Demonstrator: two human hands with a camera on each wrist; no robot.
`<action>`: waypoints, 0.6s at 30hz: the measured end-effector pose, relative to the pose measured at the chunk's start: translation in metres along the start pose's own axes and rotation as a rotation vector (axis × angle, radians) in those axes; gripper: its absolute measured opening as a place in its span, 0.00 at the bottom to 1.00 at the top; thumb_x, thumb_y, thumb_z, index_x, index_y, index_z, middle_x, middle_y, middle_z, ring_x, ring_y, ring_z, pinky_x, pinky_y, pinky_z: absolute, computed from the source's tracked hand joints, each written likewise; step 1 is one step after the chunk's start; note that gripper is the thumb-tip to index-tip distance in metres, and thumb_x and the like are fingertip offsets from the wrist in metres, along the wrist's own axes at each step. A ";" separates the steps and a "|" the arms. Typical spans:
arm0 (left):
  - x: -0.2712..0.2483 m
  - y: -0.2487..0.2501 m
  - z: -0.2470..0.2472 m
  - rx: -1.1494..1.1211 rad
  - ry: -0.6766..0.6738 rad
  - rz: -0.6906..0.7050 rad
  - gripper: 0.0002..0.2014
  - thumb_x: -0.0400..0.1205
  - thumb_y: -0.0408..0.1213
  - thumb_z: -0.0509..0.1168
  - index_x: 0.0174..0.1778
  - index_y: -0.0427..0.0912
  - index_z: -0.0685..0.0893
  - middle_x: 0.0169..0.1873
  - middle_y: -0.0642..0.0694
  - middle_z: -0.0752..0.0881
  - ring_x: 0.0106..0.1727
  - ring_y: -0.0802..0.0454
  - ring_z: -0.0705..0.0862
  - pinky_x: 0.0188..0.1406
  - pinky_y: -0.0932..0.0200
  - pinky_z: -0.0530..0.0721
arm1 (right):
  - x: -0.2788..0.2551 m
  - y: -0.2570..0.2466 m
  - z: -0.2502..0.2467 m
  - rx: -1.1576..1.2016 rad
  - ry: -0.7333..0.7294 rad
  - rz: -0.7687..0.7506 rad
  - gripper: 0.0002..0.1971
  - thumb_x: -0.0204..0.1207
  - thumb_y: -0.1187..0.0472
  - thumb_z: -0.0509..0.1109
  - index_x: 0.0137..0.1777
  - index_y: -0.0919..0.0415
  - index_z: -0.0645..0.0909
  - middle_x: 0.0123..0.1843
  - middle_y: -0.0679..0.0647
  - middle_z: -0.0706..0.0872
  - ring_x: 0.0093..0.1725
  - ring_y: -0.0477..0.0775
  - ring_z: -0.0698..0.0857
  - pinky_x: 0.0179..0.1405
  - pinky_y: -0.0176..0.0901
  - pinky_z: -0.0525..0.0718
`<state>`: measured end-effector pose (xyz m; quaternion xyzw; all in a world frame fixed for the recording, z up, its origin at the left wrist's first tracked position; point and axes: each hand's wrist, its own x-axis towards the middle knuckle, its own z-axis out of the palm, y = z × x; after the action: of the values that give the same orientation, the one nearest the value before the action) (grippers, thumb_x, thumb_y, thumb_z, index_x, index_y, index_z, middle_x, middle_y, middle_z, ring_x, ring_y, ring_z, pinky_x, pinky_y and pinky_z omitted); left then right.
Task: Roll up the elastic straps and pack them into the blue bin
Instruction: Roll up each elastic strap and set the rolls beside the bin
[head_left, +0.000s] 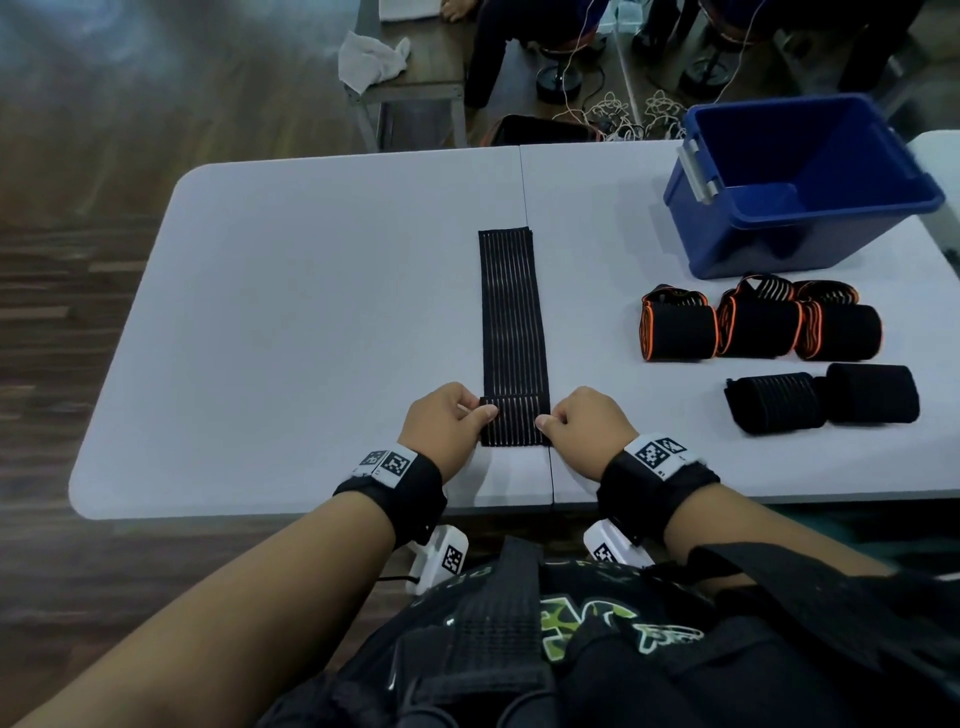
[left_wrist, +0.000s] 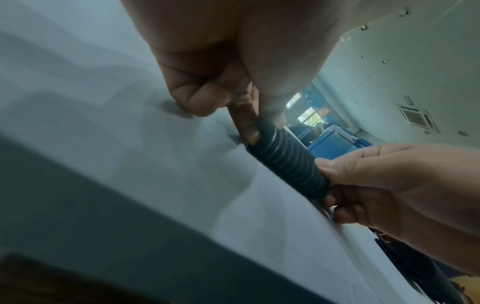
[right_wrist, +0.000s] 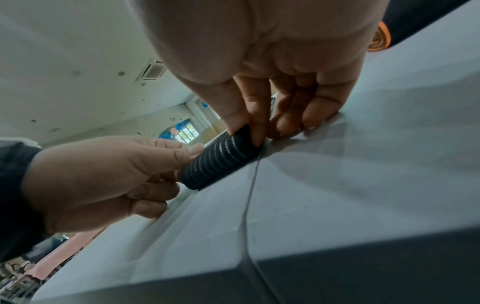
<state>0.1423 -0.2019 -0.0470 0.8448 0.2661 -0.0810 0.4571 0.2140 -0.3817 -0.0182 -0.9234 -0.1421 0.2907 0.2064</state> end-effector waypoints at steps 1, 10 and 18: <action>0.000 0.001 0.000 0.003 -0.003 0.001 0.10 0.81 0.52 0.71 0.41 0.50 0.83 0.32 0.50 0.91 0.39 0.54 0.89 0.48 0.50 0.88 | 0.000 -0.001 0.000 -0.001 -0.002 0.019 0.27 0.84 0.53 0.65 0.22 0.61 0.69 0.24 0.54 0.71 0.27 0.53 0.74 0.28 0.42 0.70; 0.000 0.004 -0.003 0.098 -0.035 0.074 0.09 0.81 0.52 0.71 0.47 0.51 0.90 0.32 0.54 0.90 0.40 0.58 0.89 0.51 0.54 0.87 | -0.002 0.003 0.000 0.024 0.051 0.067 0.13 0.76 0.54 0.74 0.40 0.64 0.83 0.41 0.57 0.87 0.43 0.55 0.84 0.41 0.44 0.77; -0.004 0.008 -0.007 0.237 -0.006 0.181 0.11 0.83 0.47 0.70 0.56 0.48 0.90 0.42 0.52 0.92 0.48 0.55 0.88 0.56 0.54 0.85 | -0.006 0.009 0.004 0.245 0.131 0.014 0.19 0.73 0.62 0.77 0.58 0.51 0.72 0.41 0.46 0.84 0.43 0.45 0.83 0.44 0.40 0.77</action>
<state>0.1426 -0.2008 -0.0354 0.9131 0.1760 -0.0730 0.3604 0.2083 -0.3908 -0.0226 -0.9092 -0.0854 0.2465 0.3246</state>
